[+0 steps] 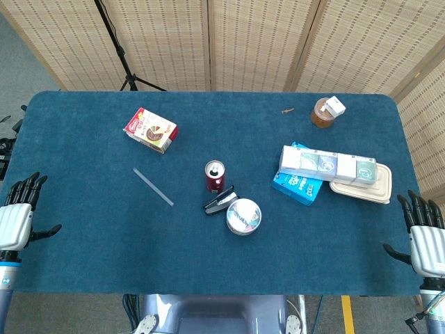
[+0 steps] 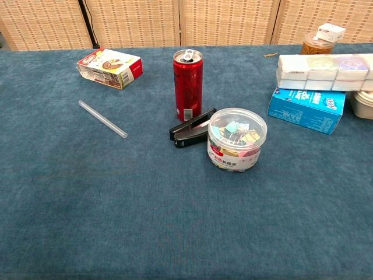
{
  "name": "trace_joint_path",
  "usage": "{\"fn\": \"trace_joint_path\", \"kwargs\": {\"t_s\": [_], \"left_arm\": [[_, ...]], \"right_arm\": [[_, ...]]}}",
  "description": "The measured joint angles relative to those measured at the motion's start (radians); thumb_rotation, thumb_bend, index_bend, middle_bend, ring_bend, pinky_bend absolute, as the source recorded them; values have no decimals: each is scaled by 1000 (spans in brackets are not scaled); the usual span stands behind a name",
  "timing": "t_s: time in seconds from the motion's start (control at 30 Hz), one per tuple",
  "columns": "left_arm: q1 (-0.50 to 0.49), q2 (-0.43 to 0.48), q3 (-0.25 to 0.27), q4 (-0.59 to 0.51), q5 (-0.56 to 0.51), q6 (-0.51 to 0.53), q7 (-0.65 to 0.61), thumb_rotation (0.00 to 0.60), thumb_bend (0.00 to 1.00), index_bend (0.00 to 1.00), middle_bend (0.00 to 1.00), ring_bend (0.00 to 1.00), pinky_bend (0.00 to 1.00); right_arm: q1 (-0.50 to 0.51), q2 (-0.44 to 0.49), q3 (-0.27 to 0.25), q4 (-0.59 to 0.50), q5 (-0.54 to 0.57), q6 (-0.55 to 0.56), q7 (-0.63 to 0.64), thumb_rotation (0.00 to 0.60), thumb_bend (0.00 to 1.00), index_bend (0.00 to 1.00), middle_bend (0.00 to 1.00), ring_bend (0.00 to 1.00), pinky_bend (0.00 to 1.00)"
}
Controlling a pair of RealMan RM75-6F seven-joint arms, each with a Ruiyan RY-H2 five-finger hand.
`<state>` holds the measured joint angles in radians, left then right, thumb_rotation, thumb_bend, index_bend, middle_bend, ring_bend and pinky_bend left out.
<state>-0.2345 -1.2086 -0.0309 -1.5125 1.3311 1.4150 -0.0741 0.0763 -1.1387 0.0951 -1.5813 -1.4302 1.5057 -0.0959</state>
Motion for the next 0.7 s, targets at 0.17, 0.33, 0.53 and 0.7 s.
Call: {"fn": "trace_joint_path", "kwargs": {"t_s": [0.17, 0.33, 0.53, 0.7], "left_arm": [[7, 3, -4, -5, 11, 0, 6, 600, 73, 0, 0, 0, 0], [2, -2, -11, 6, 45, 0, -20, 600, 74, 0, 0, 0, 0], [-73, -23, -27, 65, 132, -55, -102, 600, 105, 87, 0, 0, 0], [-166, -54, -39, 137, 201, -132, -154, 600, 207, 295, 0, 0, 0]], "right_arm": [[-5, 3, 0, -7, -4, 5, 9, 600, 0, 0, 0, 0, 0], [-7, 13, 0, -25, -5, 4, 30, 600, 0, 0, 0, 0, 0], [-7, 24, 4, -33, 4, -9, 57, 600, 0, 0, 0, 0, 0], [-2, 22, 9, -28, 20, -26, 62, 600, 0, 0, 0, 0, 0]]}}
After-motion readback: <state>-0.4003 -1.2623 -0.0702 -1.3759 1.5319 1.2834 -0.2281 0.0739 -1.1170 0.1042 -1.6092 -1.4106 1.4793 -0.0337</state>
